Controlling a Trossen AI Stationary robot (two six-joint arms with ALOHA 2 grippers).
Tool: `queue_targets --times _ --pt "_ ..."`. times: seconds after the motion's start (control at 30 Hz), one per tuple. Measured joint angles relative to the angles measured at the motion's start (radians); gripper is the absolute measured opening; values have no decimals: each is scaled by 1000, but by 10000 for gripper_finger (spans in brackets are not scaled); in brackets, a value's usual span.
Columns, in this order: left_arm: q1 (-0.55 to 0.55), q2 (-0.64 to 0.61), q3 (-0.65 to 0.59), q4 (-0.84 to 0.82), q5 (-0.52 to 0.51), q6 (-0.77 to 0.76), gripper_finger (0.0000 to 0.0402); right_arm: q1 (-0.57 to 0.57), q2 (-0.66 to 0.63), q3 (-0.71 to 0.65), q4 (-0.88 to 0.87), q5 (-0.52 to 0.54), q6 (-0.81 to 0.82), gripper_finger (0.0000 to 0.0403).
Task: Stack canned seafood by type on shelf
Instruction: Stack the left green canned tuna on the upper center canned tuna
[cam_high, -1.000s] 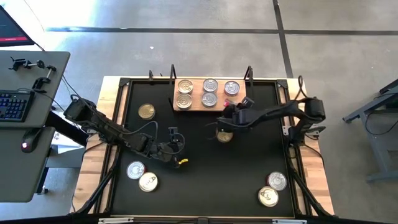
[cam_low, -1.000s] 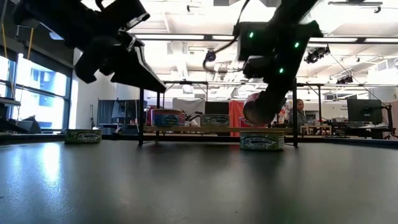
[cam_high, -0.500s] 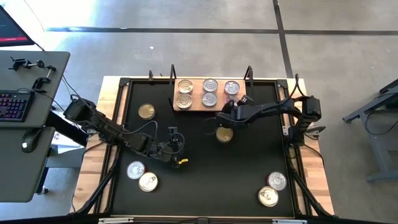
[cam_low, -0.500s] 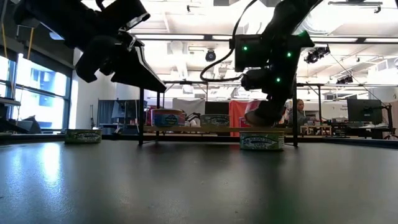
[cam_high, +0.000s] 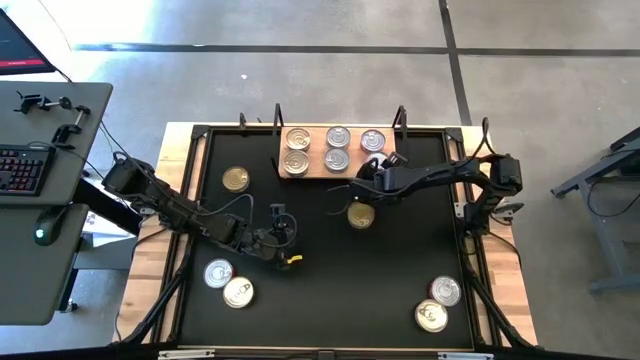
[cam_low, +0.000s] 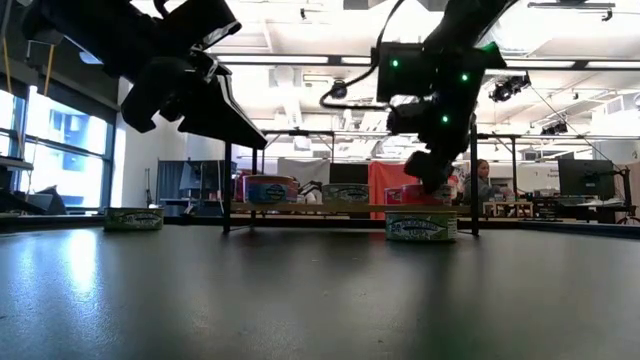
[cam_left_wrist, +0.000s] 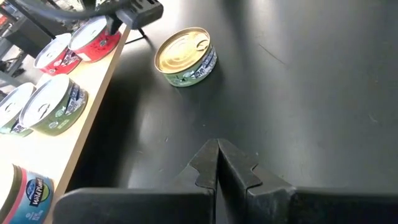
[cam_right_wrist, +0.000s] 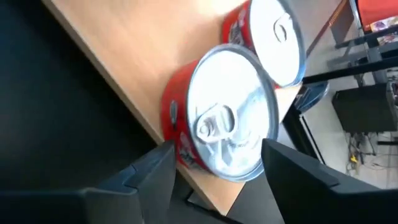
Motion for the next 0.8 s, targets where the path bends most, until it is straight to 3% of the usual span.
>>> queue_targets --times 0.17,0.3,0.47,0.7,0.8 --pt "0 0 0 0 0 0 0 0 -47 0 20 18 -16 228" --pt "0 0 0 1 0 0 0 -40 -98 0 23 -72 -3 212" --pt "0 0 0 5 0 0 0 -143 -108 0 24 -219 26 140" --pt "0 0 0 5 0 0 0 -171 -87 3 41 -256 -4 17" --pt "0 0 0 5 0 0 0 -165 -87 2 81 -261 -3 7"
